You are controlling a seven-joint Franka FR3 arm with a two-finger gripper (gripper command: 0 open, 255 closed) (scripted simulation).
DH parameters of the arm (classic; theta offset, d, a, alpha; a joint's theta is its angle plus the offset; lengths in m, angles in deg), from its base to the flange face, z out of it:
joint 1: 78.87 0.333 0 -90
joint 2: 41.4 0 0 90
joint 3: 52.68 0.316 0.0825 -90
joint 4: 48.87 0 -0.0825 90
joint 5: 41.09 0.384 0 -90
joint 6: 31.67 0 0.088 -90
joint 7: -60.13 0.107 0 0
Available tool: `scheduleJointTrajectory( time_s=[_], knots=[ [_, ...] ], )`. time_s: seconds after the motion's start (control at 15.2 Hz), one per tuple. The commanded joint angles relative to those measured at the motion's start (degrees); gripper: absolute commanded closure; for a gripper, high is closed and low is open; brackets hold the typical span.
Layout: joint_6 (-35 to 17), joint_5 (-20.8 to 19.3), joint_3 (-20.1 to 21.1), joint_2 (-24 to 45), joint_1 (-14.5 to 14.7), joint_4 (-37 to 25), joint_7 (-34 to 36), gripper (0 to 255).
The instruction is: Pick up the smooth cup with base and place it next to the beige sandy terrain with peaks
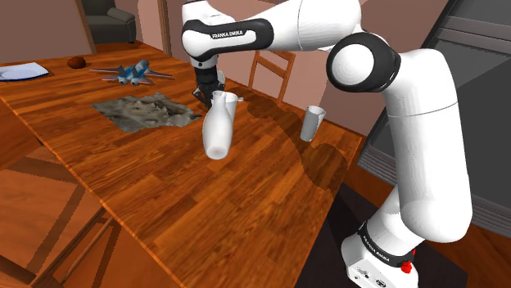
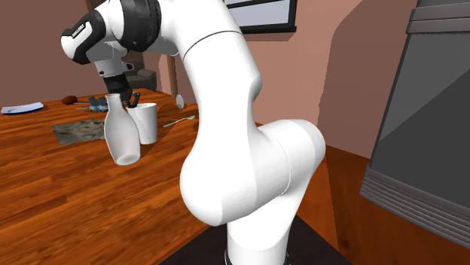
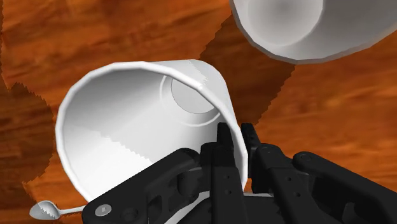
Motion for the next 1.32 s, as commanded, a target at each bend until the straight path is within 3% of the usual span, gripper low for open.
scheduleJointTrajectory(
  time_s=[0.0, 0.4, 0.46, 0.79, 1.06, 1.25],
  knots=[
    [-0.6, 0.0, 0.0, -0.1, 0.0, 0.6, 0.1, 255],
    [-0.6, 0.0, 0.0, -0.1, 0.0, 0.6, 0.1, 255],
    [-0.6, 0.0, 0.0, -0.1, 0.0, 0.6, 0.1, 0],
    [-0.6, 0.0, 0.0, -0.1, 0.0, 0.6, 0.1, 0],
    [7.4, 0.1, 0.1, 1.2, 1.1, -8.8, -0.5, 0],
    [7.4, 0.1, 0.1, 1.2, 1.1, -8.8, -0.5, 0]
  ],
)
